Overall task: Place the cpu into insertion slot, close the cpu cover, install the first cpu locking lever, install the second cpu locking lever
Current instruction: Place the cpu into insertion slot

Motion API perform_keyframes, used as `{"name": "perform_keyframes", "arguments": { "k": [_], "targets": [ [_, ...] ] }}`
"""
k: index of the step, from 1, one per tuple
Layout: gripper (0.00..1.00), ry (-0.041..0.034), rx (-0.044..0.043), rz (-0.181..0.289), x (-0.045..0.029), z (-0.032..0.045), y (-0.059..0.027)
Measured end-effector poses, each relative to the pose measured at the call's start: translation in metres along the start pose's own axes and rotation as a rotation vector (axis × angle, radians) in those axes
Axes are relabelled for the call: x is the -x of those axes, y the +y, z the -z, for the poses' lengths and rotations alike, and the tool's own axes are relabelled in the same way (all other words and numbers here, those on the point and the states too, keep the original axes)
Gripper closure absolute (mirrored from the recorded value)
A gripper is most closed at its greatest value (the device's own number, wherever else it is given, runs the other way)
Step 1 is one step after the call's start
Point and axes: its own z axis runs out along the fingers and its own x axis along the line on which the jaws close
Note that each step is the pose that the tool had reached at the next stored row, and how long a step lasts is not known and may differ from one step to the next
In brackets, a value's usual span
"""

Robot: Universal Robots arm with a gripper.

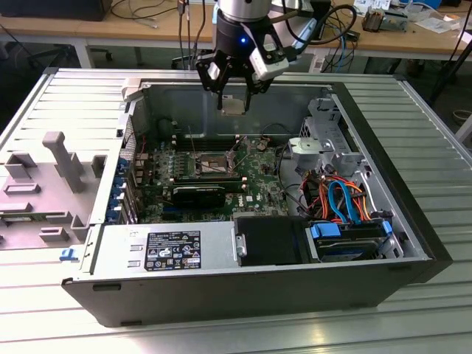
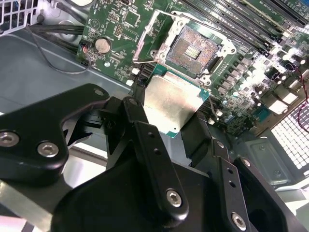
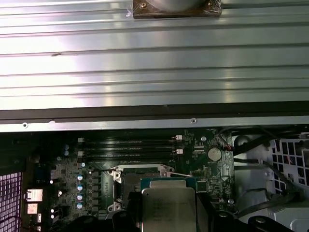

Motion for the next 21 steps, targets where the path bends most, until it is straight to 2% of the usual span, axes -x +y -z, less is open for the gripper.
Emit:
{"name": "perform_keyframes", "arguments": {
  "k": [21],
  "targets": [
    [0.46,0.0000,-0.0001,0.000,-0.0033,-0.0025,-0.0035]
  ]
}}
